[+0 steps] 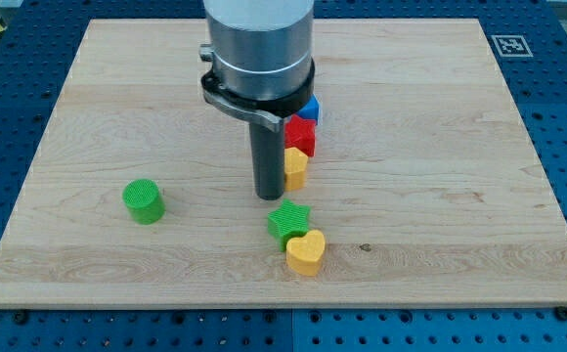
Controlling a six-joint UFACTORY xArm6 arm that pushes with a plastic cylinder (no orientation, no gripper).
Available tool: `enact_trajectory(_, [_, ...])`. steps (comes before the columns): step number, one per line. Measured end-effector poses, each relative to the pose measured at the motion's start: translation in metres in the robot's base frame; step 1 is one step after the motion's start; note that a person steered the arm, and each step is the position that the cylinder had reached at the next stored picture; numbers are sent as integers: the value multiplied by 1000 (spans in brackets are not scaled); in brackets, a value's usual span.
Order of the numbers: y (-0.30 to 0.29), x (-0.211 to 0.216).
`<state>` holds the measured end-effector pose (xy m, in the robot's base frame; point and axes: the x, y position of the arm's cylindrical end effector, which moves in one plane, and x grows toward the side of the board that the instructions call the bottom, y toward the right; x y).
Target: Push the green circle towards the green star
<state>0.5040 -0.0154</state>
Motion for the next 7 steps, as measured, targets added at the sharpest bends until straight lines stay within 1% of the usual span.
enact_trajectory(2, [-5, 0])
enact_trajectory(3, [-45, 0])
enact_trajectory(4, [-102, 0])
enact_trajectory(5, [-131, -22])
enact_trajectory(6, [-143, -52])
enact_trajectory(7, [-190, -50])
